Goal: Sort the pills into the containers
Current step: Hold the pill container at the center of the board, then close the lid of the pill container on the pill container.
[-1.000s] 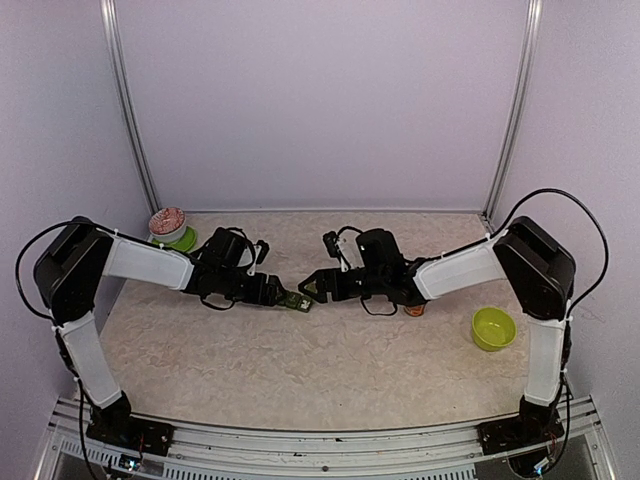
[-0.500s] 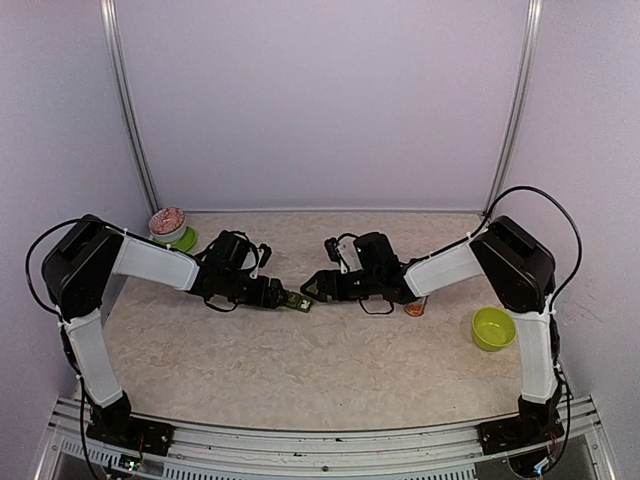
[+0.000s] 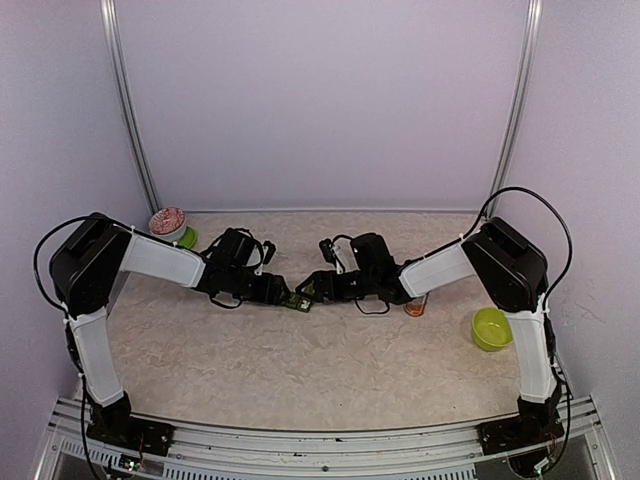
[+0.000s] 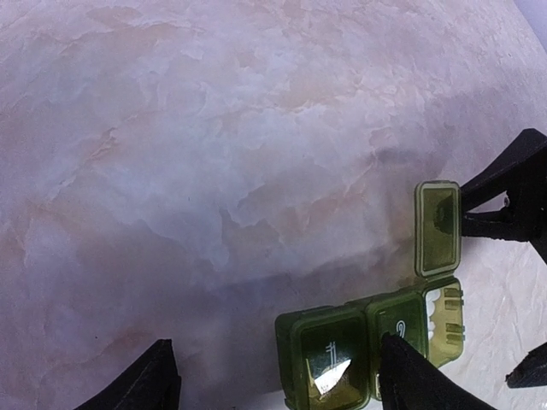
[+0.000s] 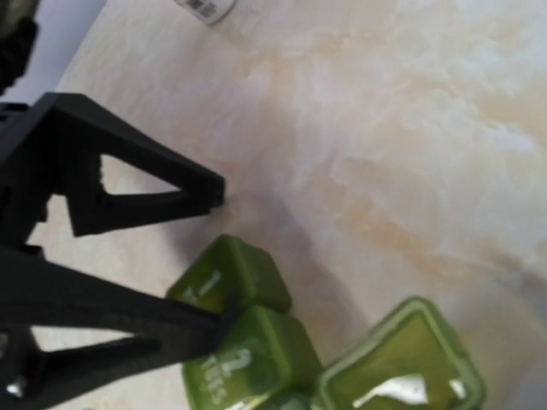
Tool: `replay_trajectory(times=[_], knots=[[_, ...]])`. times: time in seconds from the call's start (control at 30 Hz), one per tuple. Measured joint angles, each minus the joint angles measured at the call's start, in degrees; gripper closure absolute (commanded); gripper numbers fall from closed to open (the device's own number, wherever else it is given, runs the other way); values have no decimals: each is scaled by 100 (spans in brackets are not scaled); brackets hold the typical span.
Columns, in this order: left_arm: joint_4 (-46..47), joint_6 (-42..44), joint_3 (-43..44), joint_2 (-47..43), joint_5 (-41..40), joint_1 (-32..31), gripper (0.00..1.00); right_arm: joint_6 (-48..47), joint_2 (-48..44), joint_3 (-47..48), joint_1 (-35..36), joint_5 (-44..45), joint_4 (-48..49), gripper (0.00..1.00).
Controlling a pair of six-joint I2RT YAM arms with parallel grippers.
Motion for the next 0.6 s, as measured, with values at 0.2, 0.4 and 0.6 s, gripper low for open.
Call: replay_trajectory(times=[0.2, 0.4, 0.6], knots=[[-133, 17, 184, 90, -120, -114, 32, -26, 0, 4, 0, -149, 162, 14], [-181, 46, 262, 125, -114, -184, 37, -85, 0, -98, 0, -343, 586, 15], [-238, 87, 297, 125, -114, -184, 37, -144, -9, -428, -2, -616, 1032, 17]])
